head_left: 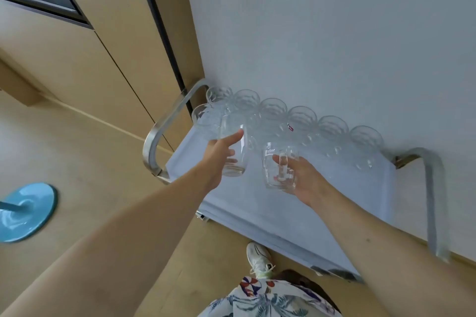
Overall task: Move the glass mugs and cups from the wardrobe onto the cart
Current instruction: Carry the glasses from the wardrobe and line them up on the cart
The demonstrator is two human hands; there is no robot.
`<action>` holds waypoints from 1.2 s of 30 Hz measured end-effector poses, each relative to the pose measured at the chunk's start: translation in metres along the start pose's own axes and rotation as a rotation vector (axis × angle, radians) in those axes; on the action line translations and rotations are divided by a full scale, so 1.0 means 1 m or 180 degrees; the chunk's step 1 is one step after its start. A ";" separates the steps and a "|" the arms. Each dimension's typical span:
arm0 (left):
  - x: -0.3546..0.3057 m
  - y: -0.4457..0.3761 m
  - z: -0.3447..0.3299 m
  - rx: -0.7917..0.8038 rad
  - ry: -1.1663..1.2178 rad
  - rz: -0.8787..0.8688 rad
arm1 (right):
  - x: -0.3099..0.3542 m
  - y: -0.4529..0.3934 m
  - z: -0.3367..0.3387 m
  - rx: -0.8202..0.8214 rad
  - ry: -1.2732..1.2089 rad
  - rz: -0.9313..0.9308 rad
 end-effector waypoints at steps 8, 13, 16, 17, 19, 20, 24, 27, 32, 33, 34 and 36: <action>0.006 -0.029 -0.015 -0.0293 -0.0100 -0.0019 | 0.013 -0.055 0.023 -0.0444 0.0663 0.0163; 0.016 -0.041 -0.014 -0.0435 -0.0224 0.0057 | 0.014 -0.074 0.029 -0.0476 0.0955 0.0447; 0.026 -0.046 -0.014 -0.0467 -0.0243 0.0142 | 0.014 -0.083 0.031 -0.0469 0.1258 0.0567; 0.029 -0.048 -0.015 -0.0454 -0.0239 0.0157 | 0.014 -0.084 0.031 -0.0468 0.1359 0.0611; 0.035 -0.051 -0.017 -0.0422 -0.0235 0.0176 | 0.015 -0.084 0.031 -0.0468 0.1669 0.0773; 0.037 -0.051 -0.018 -0.0419 -0.0235 0.0180 | 0.016 -0.084 0.032 -0.0452 0.1883 0.0897; 0.041 -0.052 -0.023 -0.0396 -0.0245 0.0131 | 0.016 -0.083 0.038 -0.0311 0.2331 0.1183; 0.041 -0.052 -0.027 -0.0403 -0.0360 0.0061 | 0.016 -0.086 0.046 -0.0291 0.2331 0.1137; 0.045 -0.053 -0.034 -0.0436 -0.0351 0.0020 | 0.012 -0.084 0.060 -0.0500 0.2197 0.1065; 0.047 -0.053 -0.035 -0.0419 -0.0338 0.0022 | 0.007 -0.082 0.065 -0.0541 0.2114 0.1025; 0.048 -0.054 -0.037 -0.0402 -0.0324 0.0019 | 0.000 -0.081 0.070 -0.0571 0.2080 0.0974; 0.049 -0.055 -0.039 -0.0386 -0.0314 0.0001 | -0.013 -0.077 0.077 -0.0554 0.2178 0.0862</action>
Point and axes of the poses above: each hand's wrist, its own y-axis away from the middle knuckle, its own z-axis out of the back of the hand, x = y × z, the point moved 7 cm from there along -y, towards the middle knuckle, and after that the axes turned 2 degrees about -x, right-handed, at the moved point
